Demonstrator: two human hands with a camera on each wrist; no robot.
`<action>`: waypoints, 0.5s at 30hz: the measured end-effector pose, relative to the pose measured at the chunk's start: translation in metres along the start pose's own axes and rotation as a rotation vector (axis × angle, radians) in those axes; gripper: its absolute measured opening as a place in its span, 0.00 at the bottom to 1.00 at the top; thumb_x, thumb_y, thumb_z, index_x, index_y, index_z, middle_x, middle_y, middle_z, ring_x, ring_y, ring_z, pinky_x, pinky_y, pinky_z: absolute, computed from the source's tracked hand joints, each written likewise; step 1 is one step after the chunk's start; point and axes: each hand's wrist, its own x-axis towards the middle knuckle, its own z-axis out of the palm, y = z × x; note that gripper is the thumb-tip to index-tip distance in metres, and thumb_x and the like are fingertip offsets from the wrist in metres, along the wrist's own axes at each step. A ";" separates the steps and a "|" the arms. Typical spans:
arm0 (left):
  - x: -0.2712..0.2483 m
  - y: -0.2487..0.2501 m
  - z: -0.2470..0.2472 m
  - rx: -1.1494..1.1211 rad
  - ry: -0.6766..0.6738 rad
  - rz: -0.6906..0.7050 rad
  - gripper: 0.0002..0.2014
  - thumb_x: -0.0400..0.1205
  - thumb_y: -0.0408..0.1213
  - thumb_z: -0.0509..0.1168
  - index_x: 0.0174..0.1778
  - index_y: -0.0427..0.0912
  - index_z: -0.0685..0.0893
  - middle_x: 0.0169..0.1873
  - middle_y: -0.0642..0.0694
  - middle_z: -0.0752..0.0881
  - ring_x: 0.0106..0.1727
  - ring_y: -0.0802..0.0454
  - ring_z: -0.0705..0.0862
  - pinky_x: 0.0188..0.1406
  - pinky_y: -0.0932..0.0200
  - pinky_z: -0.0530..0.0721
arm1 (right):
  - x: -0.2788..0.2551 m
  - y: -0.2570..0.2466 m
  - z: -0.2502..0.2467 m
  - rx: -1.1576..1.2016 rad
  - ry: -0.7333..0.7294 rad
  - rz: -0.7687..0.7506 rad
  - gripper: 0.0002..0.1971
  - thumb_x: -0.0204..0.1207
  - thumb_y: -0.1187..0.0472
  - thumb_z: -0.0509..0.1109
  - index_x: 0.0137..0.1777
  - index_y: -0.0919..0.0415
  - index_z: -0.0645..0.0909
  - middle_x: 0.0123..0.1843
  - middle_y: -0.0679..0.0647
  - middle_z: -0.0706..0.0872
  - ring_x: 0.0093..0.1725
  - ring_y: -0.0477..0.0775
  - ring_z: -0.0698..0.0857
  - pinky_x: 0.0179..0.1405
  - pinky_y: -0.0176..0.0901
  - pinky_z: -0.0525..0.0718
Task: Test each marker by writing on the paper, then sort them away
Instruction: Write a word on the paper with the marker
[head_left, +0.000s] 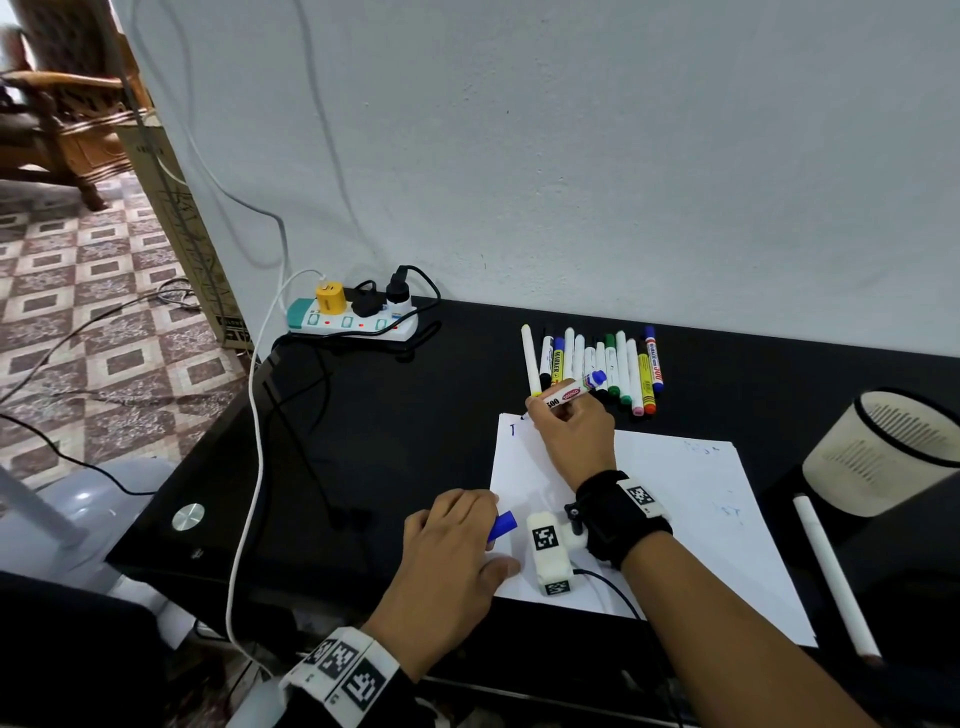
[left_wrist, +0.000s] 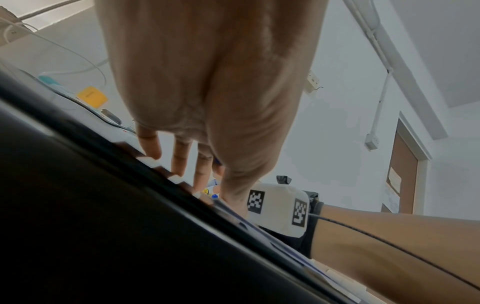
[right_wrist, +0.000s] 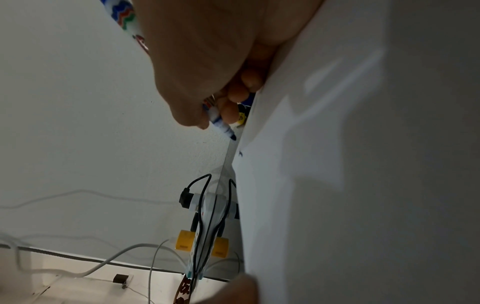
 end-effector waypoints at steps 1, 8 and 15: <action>0.000 0.000 0.000 0.000 0.002 0.001 0.21 0.83 0.55 0.62 0.71 0.56 0.68 0.69 0.64 0.68 0.73 0.65 0.59 0.64 0.64 0.52 | 0.000 0.000 0.000 0.000 0.000 0.004 0.15 0.78 0.54 0.77 0.38 0.67 0.87 0.34 0.55 0.90 0.33 0.49 0.86 0.30 0.28 0.77; 0.000 -0.001 0.001 0.001 0.009 0.009 0.21 0.83 0.55 0.62 0.70 0.56 0.68 0.67 0.65 0.68 0.72 0.65 0.61 0.64 0.64 0.52 | -0.003 -0.002 -0.001 -0.023 -0.047 -0.010 0.15 0.76 0.56 0.75 0.36 0.68 0.83 0.31 0.59 0.88 0.29 0.51 0.81 0.27 0.27 0.73; 0.000 -0.001 0.002 0.000 0.012 0.012 0.21 0.82 0.54 0.63 0.70 0.55 0.69 0.68 0.65 0.69 0.72 0.65 0.61 0.63 0.64 0.52 | -0.005 -0.007 -0.003 -0.043 -0.064 -0.002 0.15 0.75 0.59 0.74 0.30 0.64 0.77 0.24 0.49 0.79 0.25 0.46 0.75 0.24 0.27 0.73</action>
